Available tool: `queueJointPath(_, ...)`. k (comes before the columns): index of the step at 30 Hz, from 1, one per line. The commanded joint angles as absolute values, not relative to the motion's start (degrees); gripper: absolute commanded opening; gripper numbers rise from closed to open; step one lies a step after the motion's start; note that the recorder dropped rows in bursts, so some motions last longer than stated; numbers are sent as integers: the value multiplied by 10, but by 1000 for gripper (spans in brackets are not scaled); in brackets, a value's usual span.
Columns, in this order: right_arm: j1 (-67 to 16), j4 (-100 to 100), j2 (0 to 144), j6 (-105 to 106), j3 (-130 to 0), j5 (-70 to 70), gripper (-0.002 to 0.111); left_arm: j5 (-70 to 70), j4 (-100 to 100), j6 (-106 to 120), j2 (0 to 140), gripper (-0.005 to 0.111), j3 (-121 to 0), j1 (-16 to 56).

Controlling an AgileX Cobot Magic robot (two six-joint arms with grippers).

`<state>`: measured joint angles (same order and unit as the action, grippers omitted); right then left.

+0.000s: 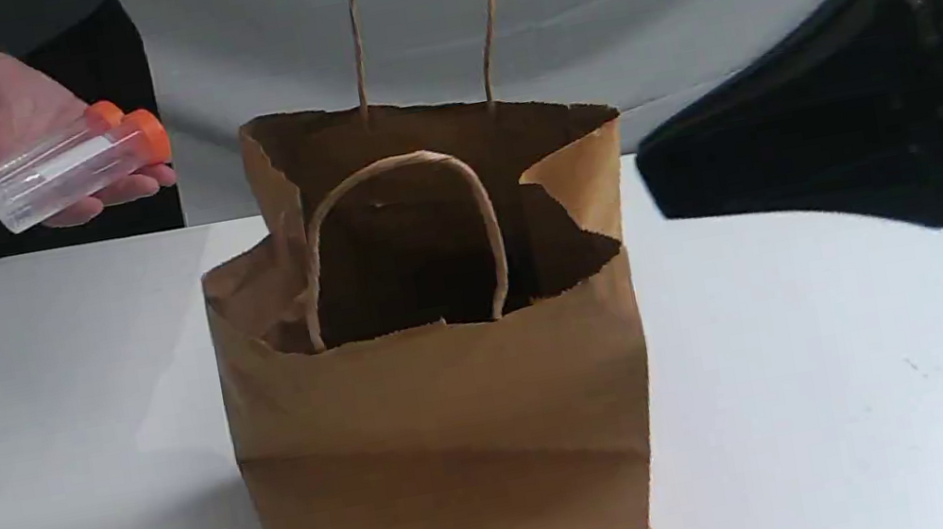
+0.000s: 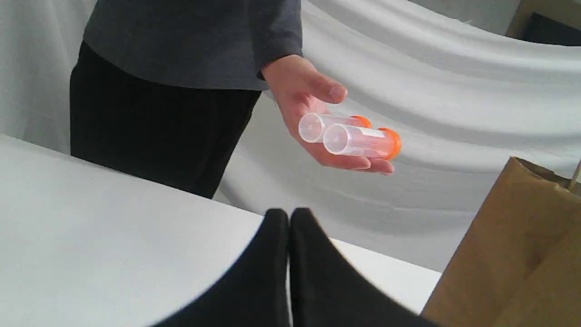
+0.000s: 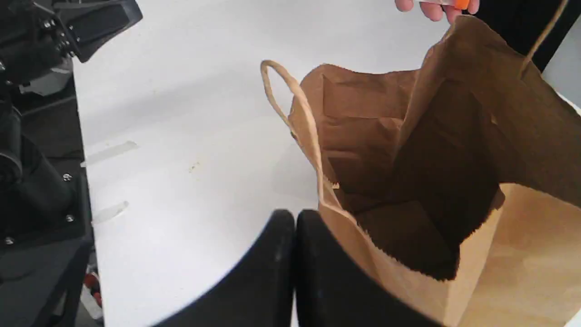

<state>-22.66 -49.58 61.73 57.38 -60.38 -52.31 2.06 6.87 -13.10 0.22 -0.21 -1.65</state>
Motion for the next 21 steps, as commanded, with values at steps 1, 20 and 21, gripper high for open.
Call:
queueJointPath(1, -274, -468, 622, 568, -607, -462, 8, 20, 71, -136, 0, 0, 0, -18)
queueJointPath(20, -309, -478, 710, 522, -607, -388, 56, 20, 71, -134, 0, 0, 0, -18)
queueJointPath(21, -309, -481, 713, 522, -607, -388, 56, 20, 71, -134, 0, 0, 0, -18)
